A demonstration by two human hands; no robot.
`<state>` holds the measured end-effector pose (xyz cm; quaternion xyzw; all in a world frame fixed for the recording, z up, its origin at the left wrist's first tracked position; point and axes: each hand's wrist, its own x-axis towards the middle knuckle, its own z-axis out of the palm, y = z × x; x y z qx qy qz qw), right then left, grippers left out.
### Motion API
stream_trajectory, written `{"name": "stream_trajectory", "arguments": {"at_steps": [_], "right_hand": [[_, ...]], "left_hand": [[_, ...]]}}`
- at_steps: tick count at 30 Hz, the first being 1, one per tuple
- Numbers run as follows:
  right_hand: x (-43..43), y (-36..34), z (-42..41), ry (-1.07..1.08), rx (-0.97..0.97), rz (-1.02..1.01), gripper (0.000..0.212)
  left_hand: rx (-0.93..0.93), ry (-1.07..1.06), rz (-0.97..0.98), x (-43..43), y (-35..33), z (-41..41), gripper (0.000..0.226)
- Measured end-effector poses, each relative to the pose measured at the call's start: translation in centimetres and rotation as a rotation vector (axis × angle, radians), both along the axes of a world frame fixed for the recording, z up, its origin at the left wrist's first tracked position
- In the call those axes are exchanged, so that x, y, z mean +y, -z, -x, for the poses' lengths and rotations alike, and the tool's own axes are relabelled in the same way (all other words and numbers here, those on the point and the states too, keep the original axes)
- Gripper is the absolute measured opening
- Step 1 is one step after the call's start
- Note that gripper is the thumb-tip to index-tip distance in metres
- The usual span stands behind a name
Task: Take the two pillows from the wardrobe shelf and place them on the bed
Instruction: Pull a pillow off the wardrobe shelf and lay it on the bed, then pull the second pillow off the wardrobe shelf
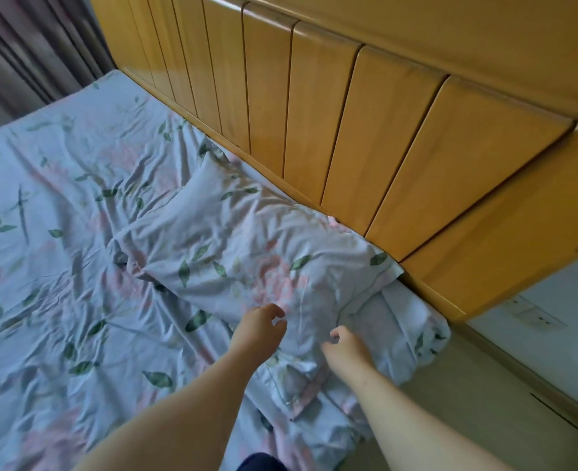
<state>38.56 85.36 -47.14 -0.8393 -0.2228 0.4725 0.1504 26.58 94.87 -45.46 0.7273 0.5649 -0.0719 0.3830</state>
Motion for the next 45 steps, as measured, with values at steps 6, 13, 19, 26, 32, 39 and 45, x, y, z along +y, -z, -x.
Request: {"name": "stream_trajectory", "arguments": {"at_steps": [6,13,19,26,32,39,45], "right_hand": [[-0.8,-0.3,-0.9,0.077,0.010,-0.025,0.035],[-3.2,-1.8,-0.6,0.126,-0.026,-0.017,0.029],[-5.7,-3.6,1.8,0.273,-0.068,-0.063,0.033],[-9.8,-7.9,7.1,0.559,-0.129,-0.271,0.039],[-13.9,-15.4,10.1,0.796,-0.237,-0.562,0.034],[-19.5,-28.1,14.1,0.914,-0.342,-1.007,0.020],[-25.7,-38.7,19.1,0.918,-0.530,-1.378,0.017]], "left_hand": [[-0.019,0.018,0.022,-0.3,-0.6,-2.4,0.032],[-0.033,0.127,0.049,-2.5,-0.6,-3.3,0.031],[-0.084,0.255,0.032,-4.2,-1.4,-2.0,0.031],[-0.274,0.303,0.057,-8.4,-6.7,1.4,0.033],[-0.606,0.248,0.073,-12.5,-14.2,4.3,0.032],[-0.927,0.275,0.021,-17.6,-25.5,6.5,0.023],[-1.245,0.376,0.028,-24.1,-35.9,9.3,0.018]]}}
